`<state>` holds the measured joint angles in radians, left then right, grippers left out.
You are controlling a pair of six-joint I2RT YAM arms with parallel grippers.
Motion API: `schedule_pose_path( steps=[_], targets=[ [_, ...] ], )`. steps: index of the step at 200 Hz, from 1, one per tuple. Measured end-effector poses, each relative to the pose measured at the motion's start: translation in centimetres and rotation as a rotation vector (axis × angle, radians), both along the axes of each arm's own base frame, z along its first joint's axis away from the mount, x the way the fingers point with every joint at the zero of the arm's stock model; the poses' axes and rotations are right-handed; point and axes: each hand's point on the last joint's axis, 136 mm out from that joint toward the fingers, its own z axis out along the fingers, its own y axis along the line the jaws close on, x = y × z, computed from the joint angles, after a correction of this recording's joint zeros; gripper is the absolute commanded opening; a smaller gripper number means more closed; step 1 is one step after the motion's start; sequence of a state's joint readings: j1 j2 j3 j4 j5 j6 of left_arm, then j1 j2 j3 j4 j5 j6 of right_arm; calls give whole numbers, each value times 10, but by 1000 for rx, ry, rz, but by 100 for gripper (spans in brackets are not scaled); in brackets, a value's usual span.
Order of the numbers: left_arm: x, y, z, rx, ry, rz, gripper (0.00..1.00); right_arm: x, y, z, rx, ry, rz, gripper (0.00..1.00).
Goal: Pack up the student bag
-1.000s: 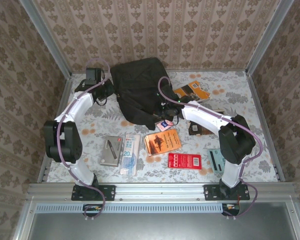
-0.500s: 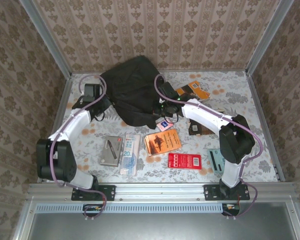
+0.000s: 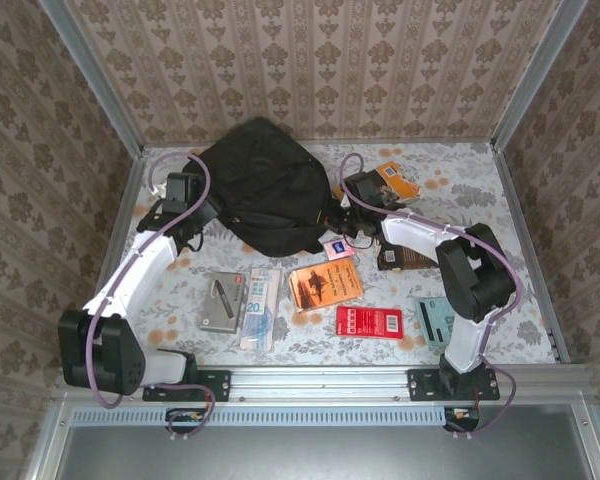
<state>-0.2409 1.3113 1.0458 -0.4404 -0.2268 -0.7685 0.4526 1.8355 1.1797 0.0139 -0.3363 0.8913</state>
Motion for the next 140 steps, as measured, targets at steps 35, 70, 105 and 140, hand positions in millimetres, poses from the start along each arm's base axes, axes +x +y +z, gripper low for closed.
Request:
schedule_pose_path(
  steps=[35,70,105,140],
  targets=[
    [20,-53,46,76,-74,-235,77,23,28,33,268,-98,60,0],
    [29,-132,53,100,-89,-572,78,23,50,53,428,-153,162,0],
    [32,-163,28,122,-29,-766,78,19,58,72,511,-195,230,0],
    [28,-168,18,159,19,-859,77,16,57,76,529,-203,261,0]
  ],
)
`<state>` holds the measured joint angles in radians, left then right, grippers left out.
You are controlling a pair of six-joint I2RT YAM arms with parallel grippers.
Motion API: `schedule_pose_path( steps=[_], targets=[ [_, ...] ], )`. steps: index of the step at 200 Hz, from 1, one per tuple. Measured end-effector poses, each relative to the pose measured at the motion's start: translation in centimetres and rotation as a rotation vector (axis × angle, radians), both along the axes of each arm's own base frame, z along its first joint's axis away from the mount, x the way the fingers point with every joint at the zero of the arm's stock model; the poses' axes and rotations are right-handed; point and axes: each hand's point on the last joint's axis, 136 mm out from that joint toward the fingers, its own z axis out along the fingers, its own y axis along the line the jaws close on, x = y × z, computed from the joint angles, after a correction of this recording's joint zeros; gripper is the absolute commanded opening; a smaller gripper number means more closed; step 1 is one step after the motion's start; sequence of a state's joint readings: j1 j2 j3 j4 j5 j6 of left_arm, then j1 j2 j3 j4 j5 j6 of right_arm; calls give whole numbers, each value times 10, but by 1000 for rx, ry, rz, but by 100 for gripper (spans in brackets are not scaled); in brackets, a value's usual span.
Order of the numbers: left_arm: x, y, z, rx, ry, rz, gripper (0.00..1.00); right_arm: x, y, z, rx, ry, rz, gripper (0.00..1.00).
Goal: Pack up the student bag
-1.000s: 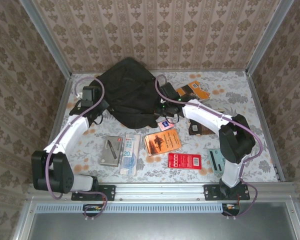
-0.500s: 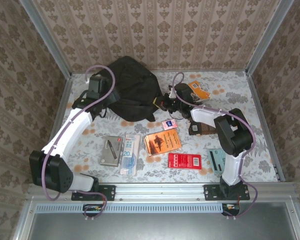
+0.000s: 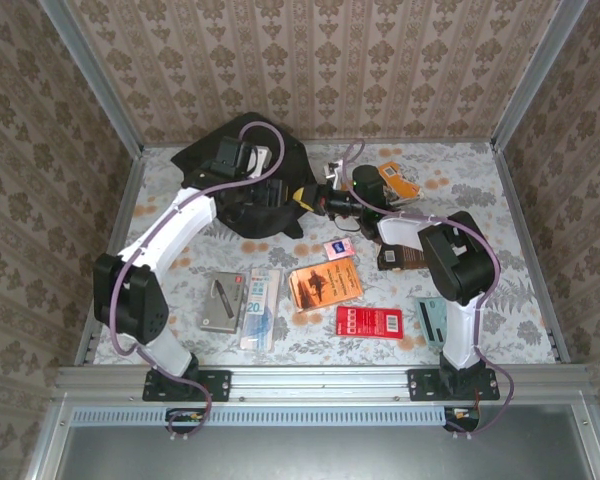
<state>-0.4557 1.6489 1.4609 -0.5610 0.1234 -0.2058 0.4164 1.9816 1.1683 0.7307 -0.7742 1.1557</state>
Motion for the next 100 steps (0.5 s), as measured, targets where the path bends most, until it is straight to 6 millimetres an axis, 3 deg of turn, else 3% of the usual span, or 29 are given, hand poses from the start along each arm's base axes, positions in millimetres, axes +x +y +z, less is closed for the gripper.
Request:
schedule_pose_path(
  steps=[29,89,100],
  targets=[
    [-3,1,-4,26,12,-22,68,0,-3,-4,-15,-4,9,0],
    [-4,-2,-29,55,72,-52,0,-8,-7,-34,-120,37,29,0],
    [-4,-3,-33,54,83,-50,0,-8,-7,-36,-129,32,32,0]
  ],
)
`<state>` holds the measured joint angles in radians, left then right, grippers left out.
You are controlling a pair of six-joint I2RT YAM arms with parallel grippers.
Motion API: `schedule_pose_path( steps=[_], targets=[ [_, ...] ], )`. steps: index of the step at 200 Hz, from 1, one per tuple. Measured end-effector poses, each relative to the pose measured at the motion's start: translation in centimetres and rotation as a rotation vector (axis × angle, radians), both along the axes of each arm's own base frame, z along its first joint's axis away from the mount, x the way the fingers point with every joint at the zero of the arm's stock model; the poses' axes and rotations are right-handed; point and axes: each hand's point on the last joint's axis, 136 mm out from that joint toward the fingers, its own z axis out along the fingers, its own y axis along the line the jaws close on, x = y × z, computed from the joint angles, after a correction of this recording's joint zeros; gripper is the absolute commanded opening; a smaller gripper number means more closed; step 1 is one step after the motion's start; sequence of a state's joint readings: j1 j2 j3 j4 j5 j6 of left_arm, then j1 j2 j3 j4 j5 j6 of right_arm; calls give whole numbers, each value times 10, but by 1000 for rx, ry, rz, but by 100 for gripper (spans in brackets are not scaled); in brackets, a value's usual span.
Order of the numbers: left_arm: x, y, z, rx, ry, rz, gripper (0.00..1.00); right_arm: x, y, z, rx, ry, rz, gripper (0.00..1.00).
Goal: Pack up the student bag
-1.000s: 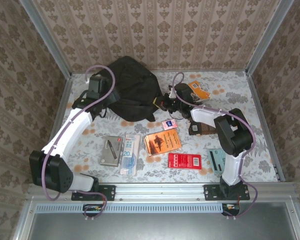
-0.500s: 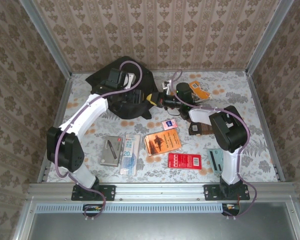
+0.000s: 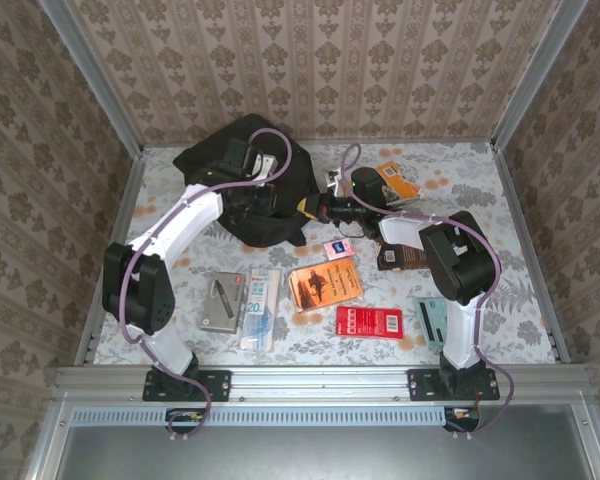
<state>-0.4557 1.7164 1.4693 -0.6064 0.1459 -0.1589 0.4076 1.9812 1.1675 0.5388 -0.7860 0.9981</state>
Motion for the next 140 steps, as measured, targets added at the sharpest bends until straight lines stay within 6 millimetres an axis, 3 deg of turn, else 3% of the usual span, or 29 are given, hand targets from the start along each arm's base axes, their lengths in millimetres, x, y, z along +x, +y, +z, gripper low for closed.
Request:
schedule_pose_path(
  steps=[26,46,59,103,140],
  targets=[
    [0,-1,1,-6,0,-1,1,-1,-1,-4,-19,-2,6,0],
    [-1,-3,4,-14,-6,-17,42,-2,-1,-6,-26,-2,9,0],
    [-3,-4,7,-14,-14,-44,55,-3,-1,-6,-30,-8,12,0],
    [-16,-13,7,0,-17,-198,72,-5,-7,-1,-26,-35,46,0],
    [-24,-13,4,33,-13,-280,72,-7,-13,2,-17,-44,90,0]
  ],
)
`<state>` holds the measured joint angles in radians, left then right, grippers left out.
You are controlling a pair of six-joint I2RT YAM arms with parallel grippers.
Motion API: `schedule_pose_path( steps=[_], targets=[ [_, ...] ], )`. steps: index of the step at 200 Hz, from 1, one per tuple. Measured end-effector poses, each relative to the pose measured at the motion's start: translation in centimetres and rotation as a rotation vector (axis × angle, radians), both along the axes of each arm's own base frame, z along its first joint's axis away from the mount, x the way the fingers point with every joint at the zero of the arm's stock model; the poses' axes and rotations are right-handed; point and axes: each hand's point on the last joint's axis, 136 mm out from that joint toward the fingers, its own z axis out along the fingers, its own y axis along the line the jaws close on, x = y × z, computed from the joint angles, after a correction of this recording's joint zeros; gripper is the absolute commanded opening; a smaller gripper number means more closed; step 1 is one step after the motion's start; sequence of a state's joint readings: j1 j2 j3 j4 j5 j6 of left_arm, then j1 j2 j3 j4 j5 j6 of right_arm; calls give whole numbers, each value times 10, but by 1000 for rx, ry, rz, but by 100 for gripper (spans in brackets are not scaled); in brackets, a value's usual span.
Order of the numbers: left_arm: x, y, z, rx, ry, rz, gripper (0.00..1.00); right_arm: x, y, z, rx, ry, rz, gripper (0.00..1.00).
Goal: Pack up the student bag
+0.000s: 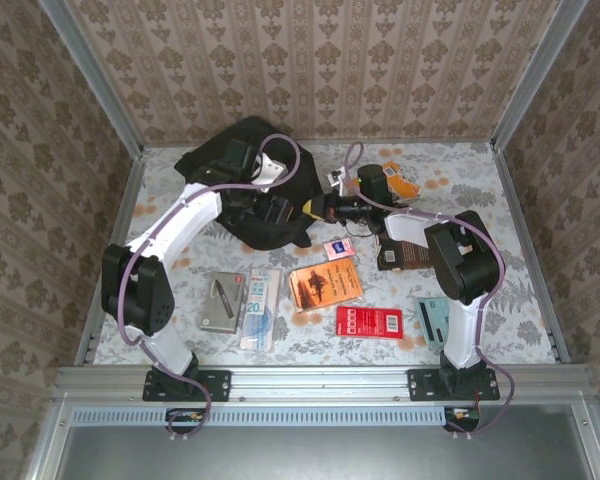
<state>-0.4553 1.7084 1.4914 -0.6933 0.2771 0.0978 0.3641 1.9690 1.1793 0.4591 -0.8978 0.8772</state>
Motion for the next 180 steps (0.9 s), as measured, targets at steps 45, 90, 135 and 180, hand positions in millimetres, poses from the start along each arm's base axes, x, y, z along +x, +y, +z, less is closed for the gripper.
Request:
schedule_pose_path(
  steps=[45,90,135,180],
  targets=[
    [-4,-3,-9,4,28,-61,73,-3,2,4,6,-5,32,0],
    [-3,-9,-15,-7,48,-87,69,-4,1,6,15,-3,45,0],
    [-1,-9,-24,13,56,-96,28,-4,1,6,16,0,46,0],
    [0,-14,-17,-10,9,-111,0,-4,0,4,8,9,42,0]
  ],
)
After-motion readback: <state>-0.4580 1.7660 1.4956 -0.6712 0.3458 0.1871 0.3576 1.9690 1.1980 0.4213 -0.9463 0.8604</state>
